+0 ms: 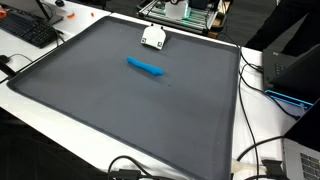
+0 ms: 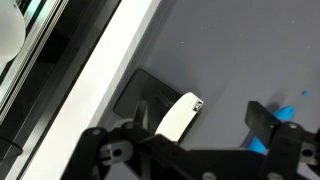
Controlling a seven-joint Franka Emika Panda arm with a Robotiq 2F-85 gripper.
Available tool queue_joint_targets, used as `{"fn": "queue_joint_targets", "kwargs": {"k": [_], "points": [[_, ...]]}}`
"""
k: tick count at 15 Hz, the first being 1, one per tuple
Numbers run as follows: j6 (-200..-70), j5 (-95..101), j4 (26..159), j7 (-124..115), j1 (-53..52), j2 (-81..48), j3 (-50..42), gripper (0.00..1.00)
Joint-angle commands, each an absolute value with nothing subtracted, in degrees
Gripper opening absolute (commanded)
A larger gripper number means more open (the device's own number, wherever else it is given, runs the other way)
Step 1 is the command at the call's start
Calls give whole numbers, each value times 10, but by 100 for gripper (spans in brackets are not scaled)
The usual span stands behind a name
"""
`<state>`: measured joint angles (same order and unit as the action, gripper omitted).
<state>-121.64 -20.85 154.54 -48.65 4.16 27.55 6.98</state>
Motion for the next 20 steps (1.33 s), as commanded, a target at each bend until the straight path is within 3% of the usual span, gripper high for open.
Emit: {"fn": "queue_joint_targets", "kwargs": {"k": [1,20], "points": [[-1259,-218,1556,-508,35,237,67,100],[-1412,-213,1543,-545,19,52,46,100]]}}
